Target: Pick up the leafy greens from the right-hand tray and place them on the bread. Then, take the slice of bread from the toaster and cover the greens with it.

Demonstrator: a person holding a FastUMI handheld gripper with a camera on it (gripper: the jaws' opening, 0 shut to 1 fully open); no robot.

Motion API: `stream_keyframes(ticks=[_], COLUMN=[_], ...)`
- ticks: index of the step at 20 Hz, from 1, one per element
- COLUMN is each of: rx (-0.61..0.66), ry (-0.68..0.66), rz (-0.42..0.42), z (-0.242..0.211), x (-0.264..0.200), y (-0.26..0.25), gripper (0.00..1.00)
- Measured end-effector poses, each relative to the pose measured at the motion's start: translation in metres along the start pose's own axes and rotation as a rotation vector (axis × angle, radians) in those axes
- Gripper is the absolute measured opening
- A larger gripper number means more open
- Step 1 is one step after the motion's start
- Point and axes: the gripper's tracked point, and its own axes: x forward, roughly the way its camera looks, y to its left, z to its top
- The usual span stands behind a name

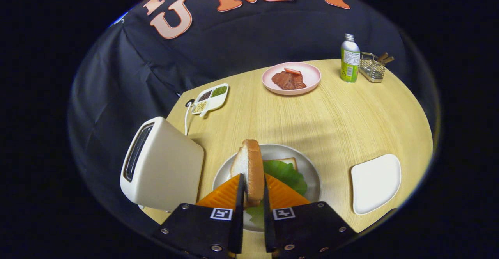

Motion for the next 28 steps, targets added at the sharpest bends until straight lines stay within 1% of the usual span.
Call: stream_keyframes(ticks=[1, 2, 3, 4, 5, 6, 7, 8, 10, 13, 17, 19, 21, 23, 28], rx=[-0.004, -0.007, -0.010, -0.012, -0.014, -0.020, -0.031, -0.048, -0.087, -0.130, -0.107, -0.126, -0.162, -0.183, -0.146], ry=[0.015, 0.031, 0.036, 0.019, -0.012, -0.039, -0.065, -0.092, -0.161, -0.290, -0.488, -0.596, -0.660, -0.695, -0.799], rz=[-0.009, -0.022, -0.035, -0.043, -0.047, -0.050, -0.059, -0.069, -0.101, -0.133, -0.115, -0.151, -0.200, -0.225, -0.232], z=[-0.003, -0.006, -0.007, -0.002, 0.005, 0.012, 0.021, 0.030, 0.055, 0.096, 0.149, 0.174, 0.187, 0.192, 0.202], x=[0.002, 0.001, 0.000, -0.002, -0.008, -0.011, -0.017, -0.026, -0.047, -0.089, -0.157, -0.191, -0.215, -0.234, -0.275], y=[-0.005, -0.013, -0.020, -0.025, -0.030, -0.032, -0.036, -0.042, -0.055, -0.069, -0.074, -0.087, -0.101, -0.110, -0.132], gripper=[0.31, 0.35, 0.43, 0.47, 0.59, 0.65, 0.79, 0.87, 0.98, 0.99, 0.99, 0.99, 0.98, 0.99, 0.99])
